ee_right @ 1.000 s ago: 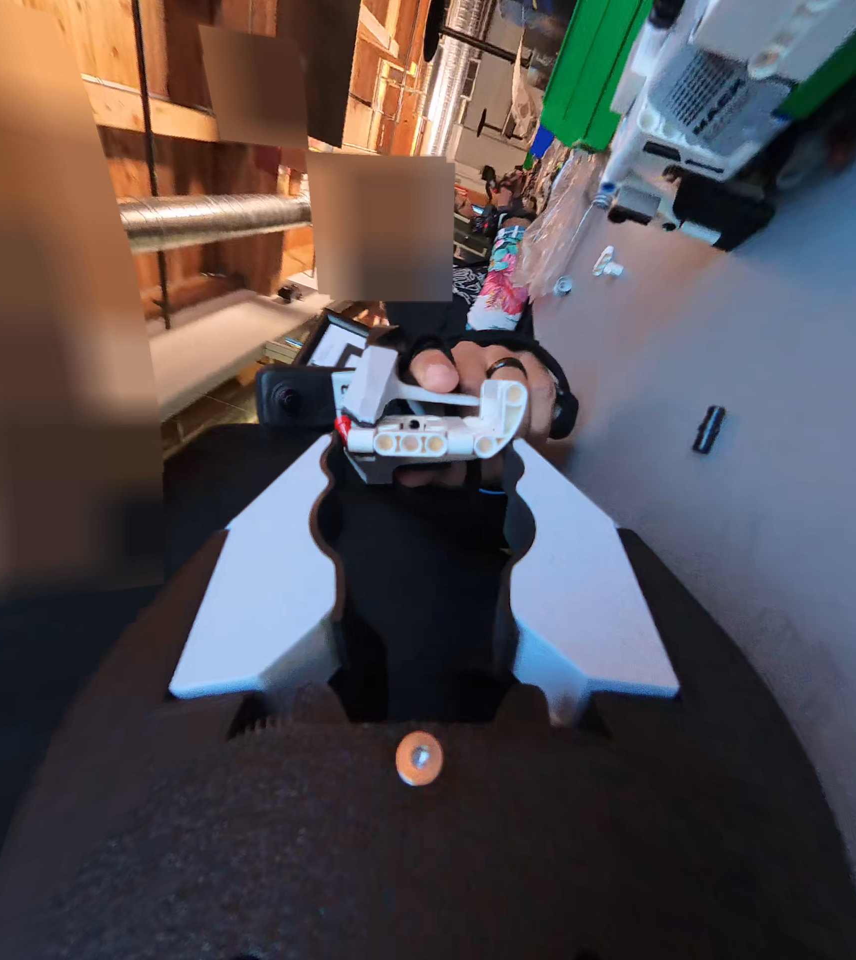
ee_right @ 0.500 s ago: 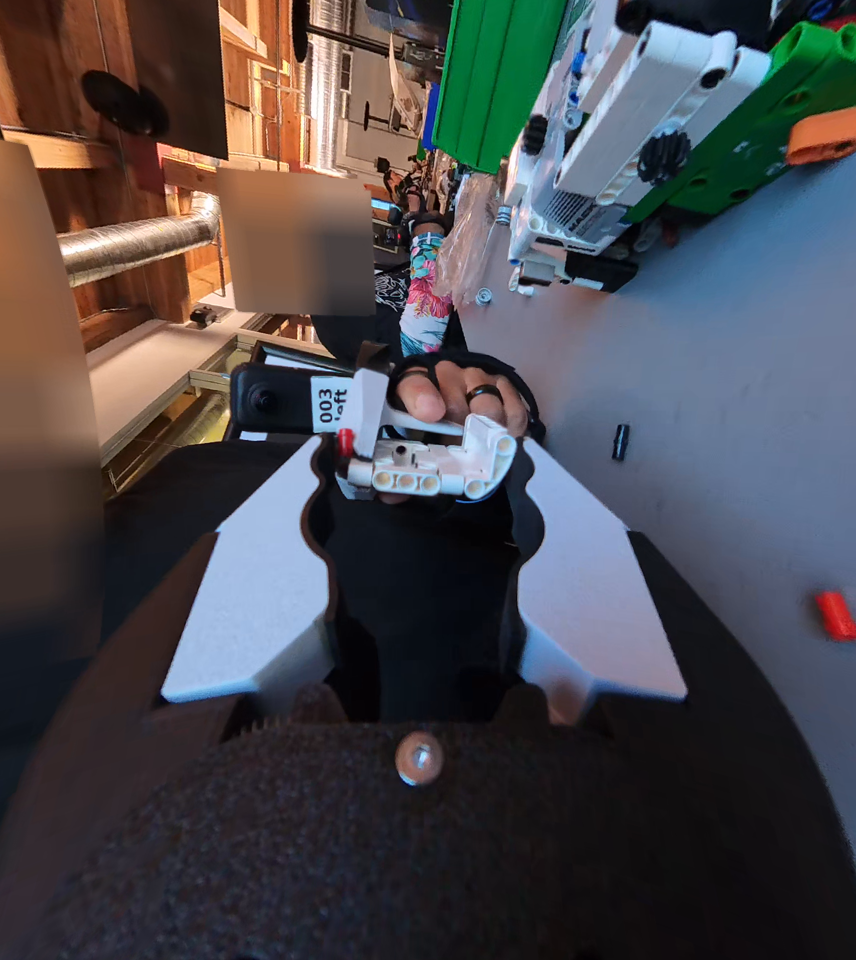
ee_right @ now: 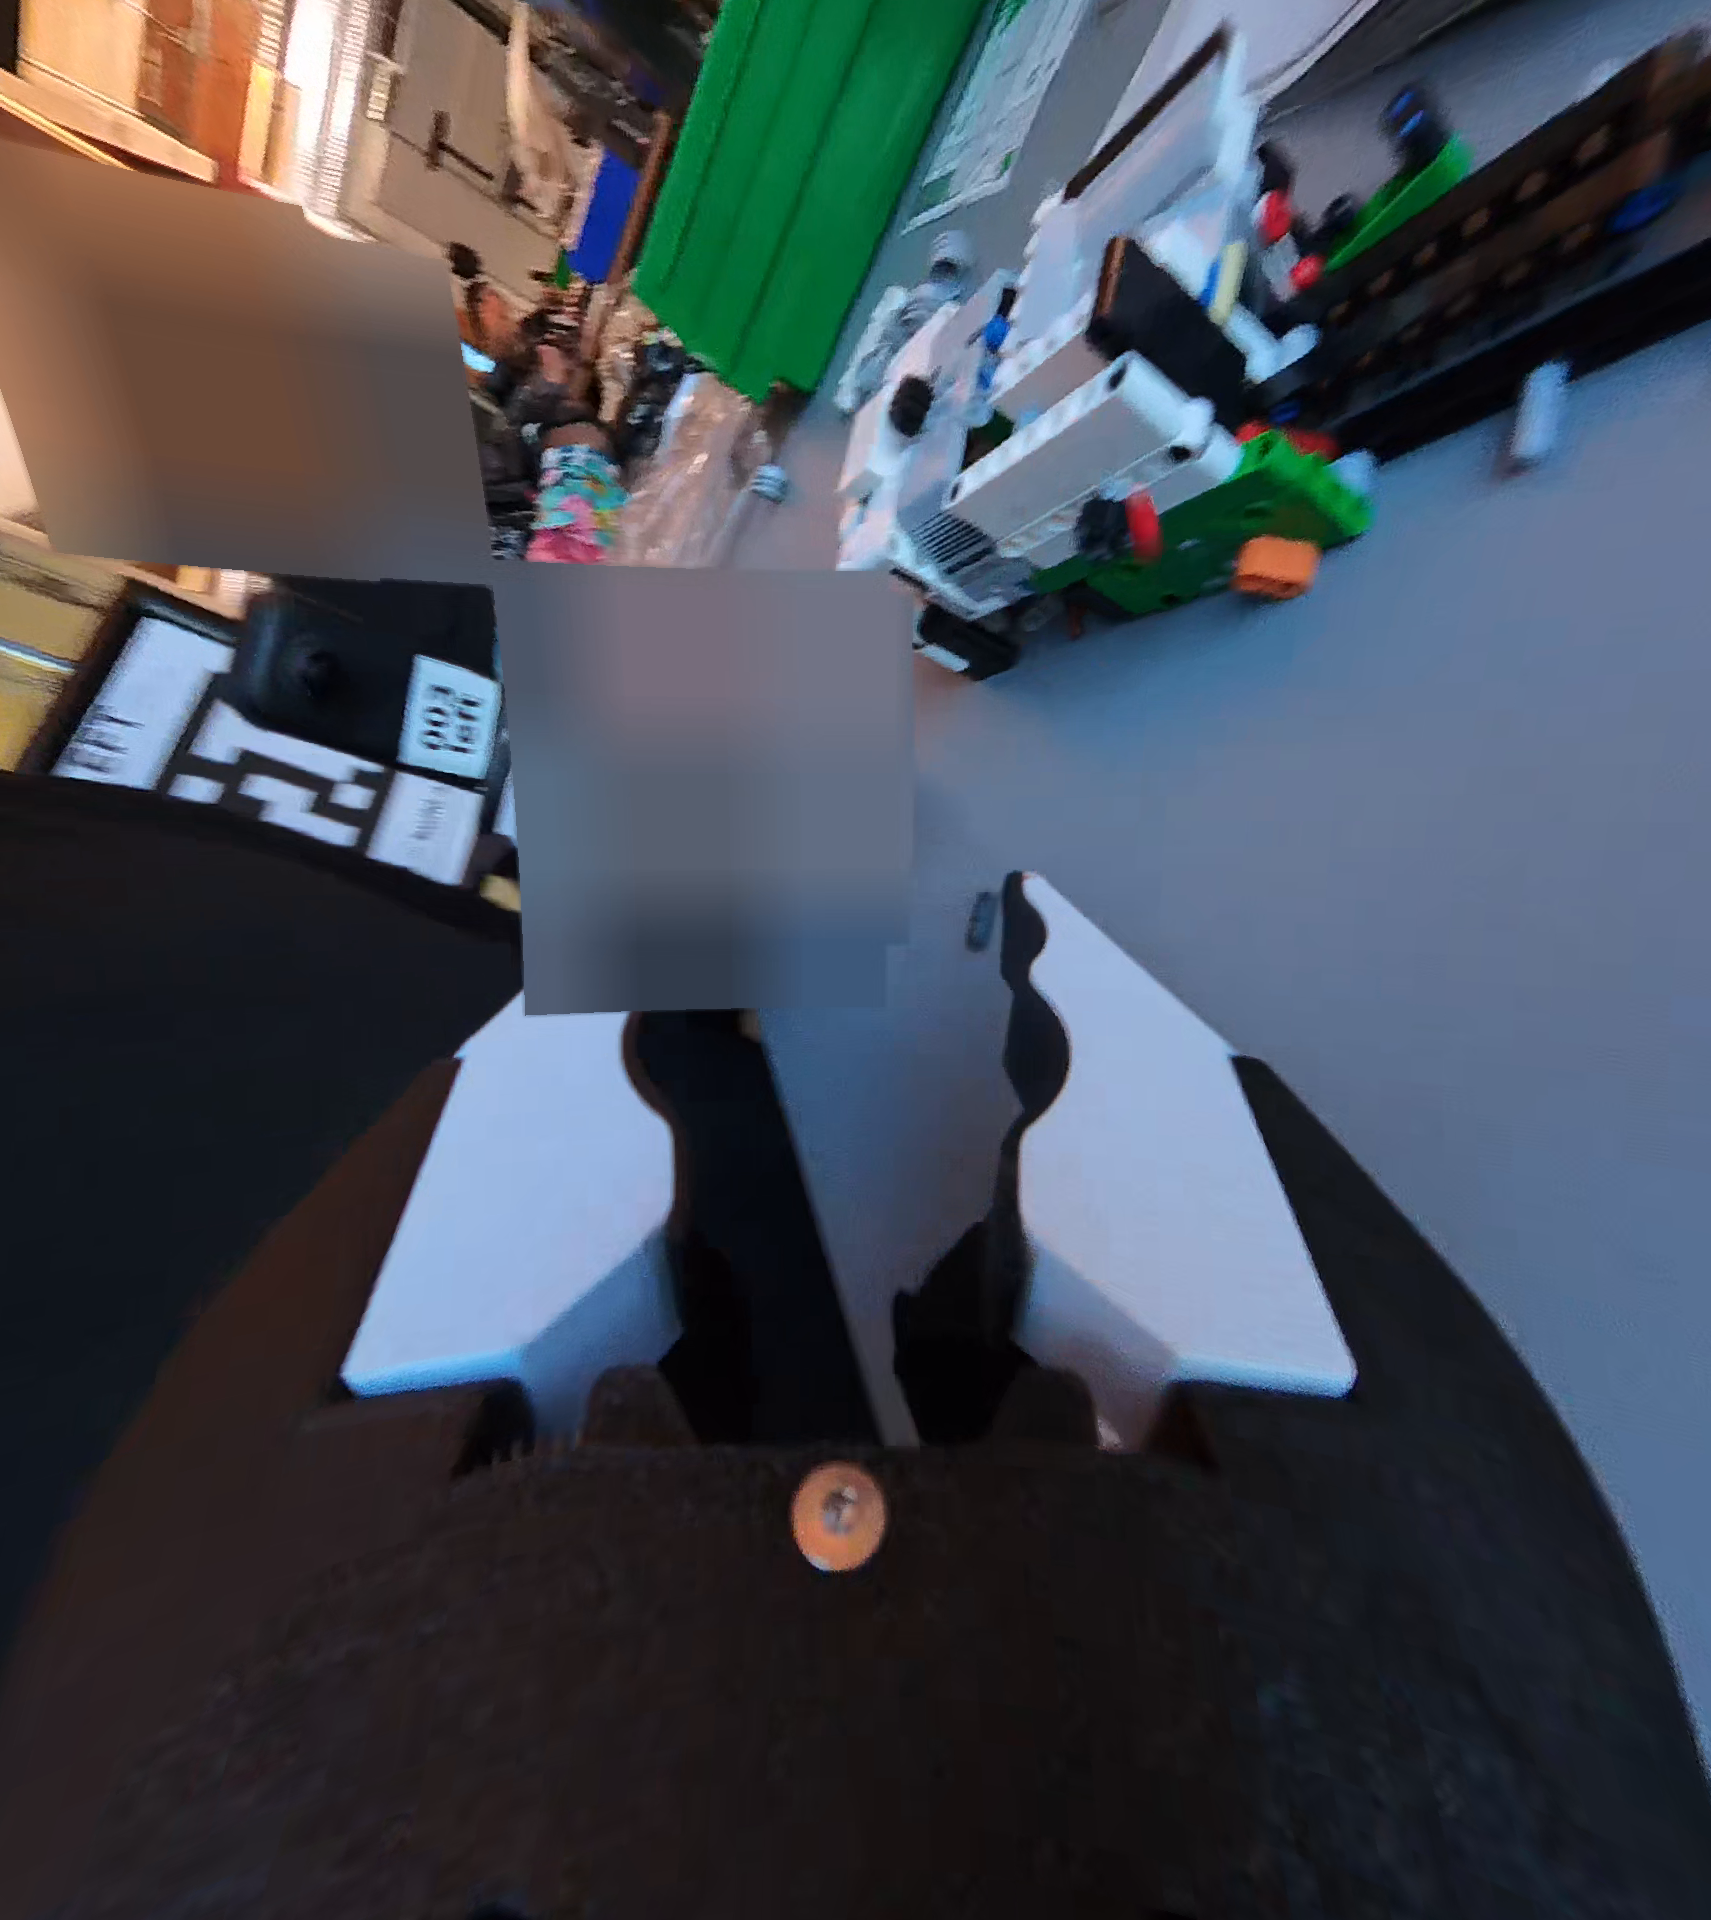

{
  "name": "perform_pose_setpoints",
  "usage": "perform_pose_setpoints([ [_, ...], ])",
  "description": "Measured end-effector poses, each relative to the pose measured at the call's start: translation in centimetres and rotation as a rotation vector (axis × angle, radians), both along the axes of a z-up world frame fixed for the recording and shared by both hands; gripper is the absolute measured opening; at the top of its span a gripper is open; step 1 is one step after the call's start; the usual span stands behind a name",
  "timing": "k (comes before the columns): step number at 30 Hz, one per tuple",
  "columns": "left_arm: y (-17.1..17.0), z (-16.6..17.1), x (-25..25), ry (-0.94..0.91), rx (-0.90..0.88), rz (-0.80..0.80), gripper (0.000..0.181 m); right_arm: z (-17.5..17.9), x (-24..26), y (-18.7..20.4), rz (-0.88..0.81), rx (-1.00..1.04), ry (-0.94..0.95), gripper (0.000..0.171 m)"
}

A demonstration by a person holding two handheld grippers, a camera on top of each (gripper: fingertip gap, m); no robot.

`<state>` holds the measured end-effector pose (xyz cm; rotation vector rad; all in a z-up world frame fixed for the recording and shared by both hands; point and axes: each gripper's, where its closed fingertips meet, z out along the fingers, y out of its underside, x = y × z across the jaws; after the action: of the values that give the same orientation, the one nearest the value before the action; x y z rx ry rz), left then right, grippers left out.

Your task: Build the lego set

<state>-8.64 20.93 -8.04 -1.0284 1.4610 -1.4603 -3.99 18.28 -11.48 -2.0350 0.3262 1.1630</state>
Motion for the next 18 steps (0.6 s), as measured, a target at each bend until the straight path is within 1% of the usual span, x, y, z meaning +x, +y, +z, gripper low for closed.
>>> perform_pose_setpoints([
  [2, 1.1, 0.1, -0.7, -0.006, -0.002, 0.021, 0.006, -0.8, 0.6, 0.1, -0.019, 0.007, -0.134, 0.055],
  [4, 1.9, 0.3, -1.1, -0.018, 0.009, 0.035, 0.006, -1.6, 1.0, 0.4, -0.020, 0.014, -0.279, 0.046],
  [7, 2.8, 0.4, -1.4, -0.028, 0.019, 0.070, 0.006, -2.7, 2.3, 0.8, -0.038, 0.029, -0.525, 0.037],
  [10, 3.2, 0.4, -1.5, -0.038, 0.049, 0.094, 0.006, -5.0, 5.0, -0.5, -0.065, -0.051, -0.834, 0.032],
  [11, 3.1, 0.2, -1.5, -0.039, 0.068, 0.098, 0.006, -5.2, 6.1, -1.0, -0.100, -0.063, -0.916, 0.028],
  [12, 3.0, 0.1, -1.5, -0.039, 0.086, 0.101, 0.006, -5.1, 6.9, -1.3, -0.144, -0.059, -0.971, 0.022],
  [13, 2.7, 0.0, -1.4, -0.039, 0.099, 0.101, 0.006, -4.7, 7.5, -1.3, -0.188, -0.042, -0.994, 0.020],
  [15, 2.3, -0.1, -1.1, -0.037, 0.109, 0.092, 0.006, -4.5, 8.9, -1.0, -0.255, -0.052, -0.999, 0.020],
  [18, 1.6, 0.2, -0.6, -0.043, 0.113, 0.072, 0.006, -5.3, 11.3, -0.3, -0.269, -0.117, -0.999, 0.028],
])
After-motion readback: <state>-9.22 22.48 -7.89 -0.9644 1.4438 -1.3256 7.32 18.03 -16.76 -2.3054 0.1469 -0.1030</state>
